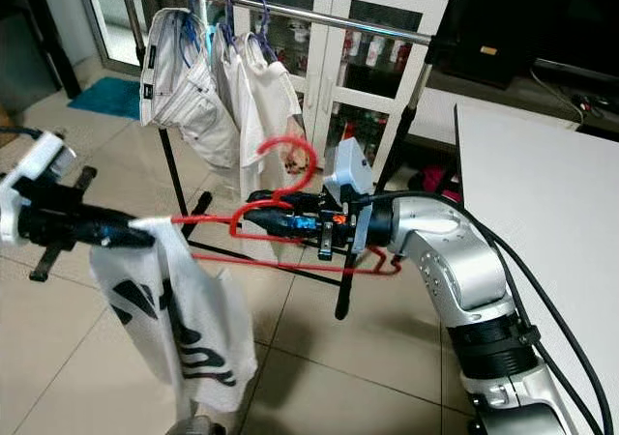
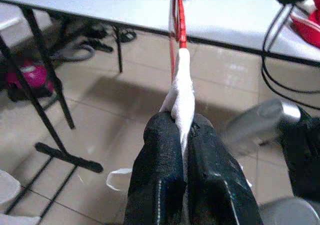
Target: Hang hanger
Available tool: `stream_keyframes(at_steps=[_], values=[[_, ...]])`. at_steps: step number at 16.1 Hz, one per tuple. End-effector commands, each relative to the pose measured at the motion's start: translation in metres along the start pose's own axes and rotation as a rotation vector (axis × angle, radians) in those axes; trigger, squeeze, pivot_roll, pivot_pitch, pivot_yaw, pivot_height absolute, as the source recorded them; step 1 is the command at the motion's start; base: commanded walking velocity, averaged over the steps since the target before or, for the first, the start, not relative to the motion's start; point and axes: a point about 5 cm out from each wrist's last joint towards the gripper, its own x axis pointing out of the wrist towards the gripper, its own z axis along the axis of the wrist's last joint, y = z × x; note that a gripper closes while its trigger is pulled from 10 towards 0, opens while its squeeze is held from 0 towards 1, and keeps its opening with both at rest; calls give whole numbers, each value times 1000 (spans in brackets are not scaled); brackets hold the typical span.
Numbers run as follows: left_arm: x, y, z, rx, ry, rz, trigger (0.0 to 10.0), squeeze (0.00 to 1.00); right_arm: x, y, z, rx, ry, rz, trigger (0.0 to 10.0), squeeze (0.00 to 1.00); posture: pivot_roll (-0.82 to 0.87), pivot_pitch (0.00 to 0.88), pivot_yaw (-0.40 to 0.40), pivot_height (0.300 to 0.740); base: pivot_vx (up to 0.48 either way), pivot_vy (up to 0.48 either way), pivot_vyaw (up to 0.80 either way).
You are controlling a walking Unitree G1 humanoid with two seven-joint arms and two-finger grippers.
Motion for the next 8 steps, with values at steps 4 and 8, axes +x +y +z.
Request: stream_keyframes(at_steps=[4,8], values=[[-21,-1,5,7,3,183,0,0,-40,-22,12,-36,-52,-218,10000,1000,51,0,-37,740,0,0,0],[-19,8,4,46,-30,379,0,0,-67,-24,24,5,-180,-371,10000,1000,56,0,-59,740,0,0,0]])
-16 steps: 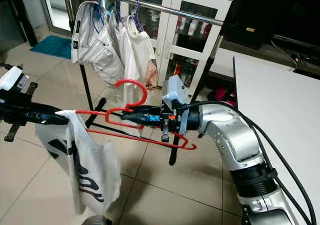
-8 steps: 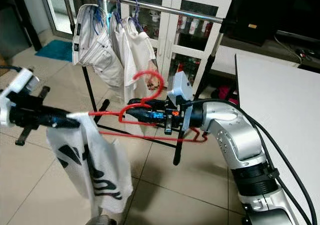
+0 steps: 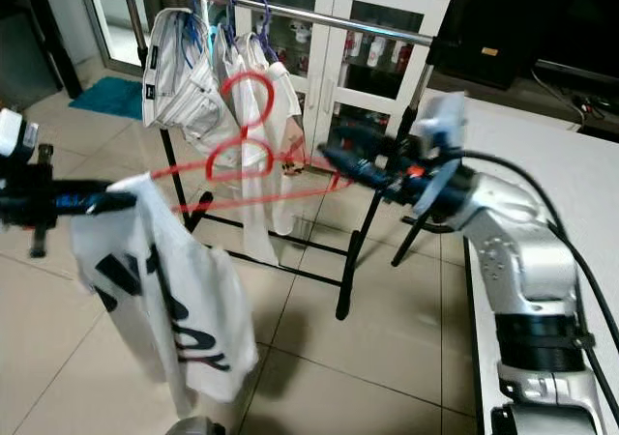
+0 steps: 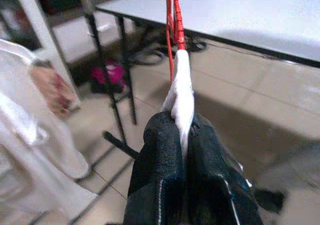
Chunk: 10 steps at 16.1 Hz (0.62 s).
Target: Hang hanger
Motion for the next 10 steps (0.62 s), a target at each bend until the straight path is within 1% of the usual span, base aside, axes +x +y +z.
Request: stream_keyframes(at_steps=[1,2,3,4,5,6,7,8,9,10], values=[[1,2,6,49,-9,56,0,0,-3,3,2,17,-15,-5,10000,1000,55,0,-61,740,0,0,0],[4,6,6,94,0,146,0,0,-4,10,-3,54,-13,10,10000,1000,55,0,-69,740,0,0,0],[7,7,7,139,-23,179,0,0,-2,18,-11,74,12,19,10000,1000,54,0,-73,740,0,0,0],[10,9,6,86,-69,202,0,0,4,31,-22,68,54,38,10000,1000,51,0,-68,740,0,0,0],[13,10,6,39,-113,208,0,0,8,41,-29,64,83,56,10000,1000,51,0,-62,740,0,0,0],[17,8,9,10,-163,187,0,0,10,48,-37,52,126,67,10000,1000,47,0,-50,740,0,0,0],[23,2,10,-35,-203,149,0,0,11,56,-49,52,179,58,10000,1000,42,0,-37,740,0,0,0],[26,0,7,-48,-197,159,0,0,12,58,-54,51,197,39,10000,1000,39,0,-33,740,0,0,0],[29,-3,0,-56,-174,189,0,0,13,59,-61,49,233,-10,10000,1000,33,0,-26,740,0,0,0],[33,-5,-14,-77,-150,288,0,0,14,52,-72,36,257,-162,10000,1000,25,0,-21,740,0,0,0]])
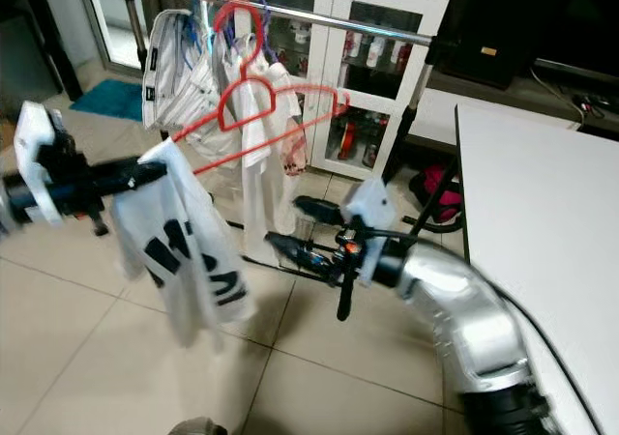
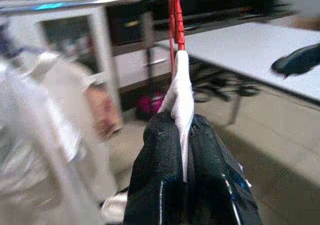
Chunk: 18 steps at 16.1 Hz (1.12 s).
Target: Hang hanger
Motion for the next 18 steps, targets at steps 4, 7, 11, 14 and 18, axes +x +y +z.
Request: stream_keyframes(at_steps=[4,7,11,14,18], values=[[9,-22,-16,-53,-46,276,0,0,2,-12,-21,-44,57,-367,10000,1000,3,0,-31,740,0,0,0],[10,-48,-39,-30,22,372,10000,0,-3,-13,-28,2,45,-520,10000,1000,-2,0,-63,740,0,0,0],[16,-62,-43,-38,39,385,10000,0,-6,-22,-28,12,30,-579,10000,1000,12,0,-74,740,0,0,0],[20,-68,-42,-47,21,391,10000,0,-2,-17,-31,66,40,-573,10000,1000,10,0,-76,740,0,221,0],[20,-66,-41,-33,28,391,10000,0,-5,-16,-39,134,69,-603,10000,1000,3,0,-77,740,0,480,-731]])
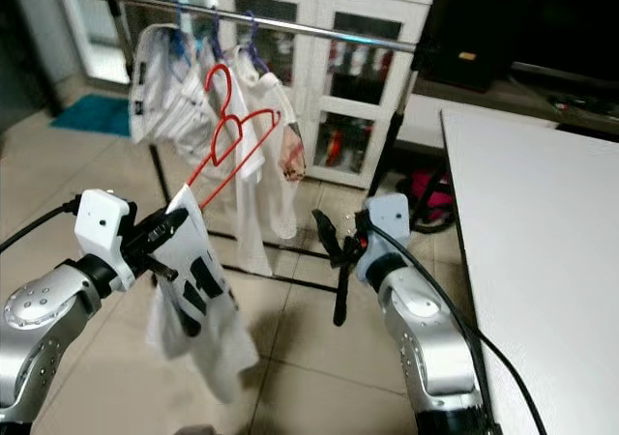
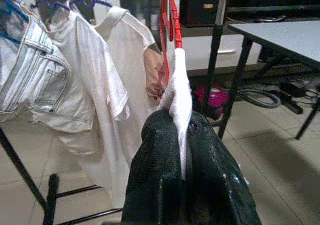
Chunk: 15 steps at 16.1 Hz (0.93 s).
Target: Hang hanger
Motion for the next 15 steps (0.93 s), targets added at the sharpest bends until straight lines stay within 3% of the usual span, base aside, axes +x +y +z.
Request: stream_keyframes(at_steps=[1,7,11,14,15], values=[[2,-1,10,29,-30,-9,10000,0,-1,-4,2,5,-2,-18,10000,1000,1,0,-77,740,0,480,-800],[1,-3,9,34,-25,-30,10000,0,-1,-1,2,12,10,-9,10000,1000,9,0,-83,740,0,480,-800],[0,-4,13,95,-29,-64,10000,0,-1,3,5,8,-1,5,10000,1000,2,0,-73,740,0,-360,-800],[-8,7,14,103,-4,-67,10000,0,-5,8,3,8,-3,65,10000,1000,9,0,-76,740,0,-480,-177],[-13,12,18,100,-24,-96,7804,0,-5,12,3,-13,-2,117,10000,1000,11,0,-79,740,0,0,0]])
